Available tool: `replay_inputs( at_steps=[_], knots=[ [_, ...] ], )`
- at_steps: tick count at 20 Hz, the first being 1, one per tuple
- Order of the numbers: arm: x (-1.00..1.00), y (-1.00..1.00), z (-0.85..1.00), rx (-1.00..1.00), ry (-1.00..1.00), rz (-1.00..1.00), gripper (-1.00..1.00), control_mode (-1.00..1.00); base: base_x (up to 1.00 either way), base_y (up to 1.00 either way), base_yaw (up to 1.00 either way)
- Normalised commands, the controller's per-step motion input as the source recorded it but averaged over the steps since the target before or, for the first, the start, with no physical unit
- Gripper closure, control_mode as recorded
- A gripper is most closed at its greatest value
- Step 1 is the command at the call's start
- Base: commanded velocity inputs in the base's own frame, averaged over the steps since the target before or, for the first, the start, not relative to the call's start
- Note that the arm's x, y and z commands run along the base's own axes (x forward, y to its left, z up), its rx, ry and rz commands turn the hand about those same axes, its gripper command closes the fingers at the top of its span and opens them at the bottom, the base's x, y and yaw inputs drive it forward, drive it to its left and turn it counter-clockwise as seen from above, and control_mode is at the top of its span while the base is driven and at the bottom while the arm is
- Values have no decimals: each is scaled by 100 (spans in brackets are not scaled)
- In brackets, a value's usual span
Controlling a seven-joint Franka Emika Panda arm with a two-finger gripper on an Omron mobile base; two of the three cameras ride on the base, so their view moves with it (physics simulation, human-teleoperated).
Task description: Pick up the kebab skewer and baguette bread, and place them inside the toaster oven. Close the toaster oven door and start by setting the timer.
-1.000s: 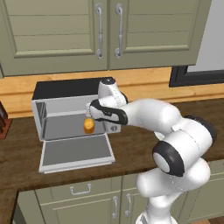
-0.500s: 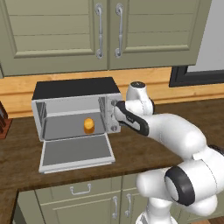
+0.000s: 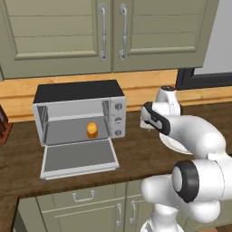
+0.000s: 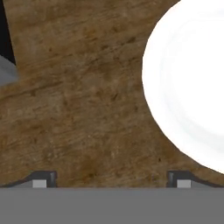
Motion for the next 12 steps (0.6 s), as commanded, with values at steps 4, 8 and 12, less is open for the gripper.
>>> replay_inputs(
  at_steps=[4, 8, 12],
  knots=[
    [37, -100, -46, -2, 15, 0, -100, -100, 0, 0, 0],
    [6, -99, -63, -2, 2, 0, -100, -100, 0, 0, 0],
    [22, -94, -24, 0, 8, 0, -100, -100, 0, 0, 0]
  ],
)
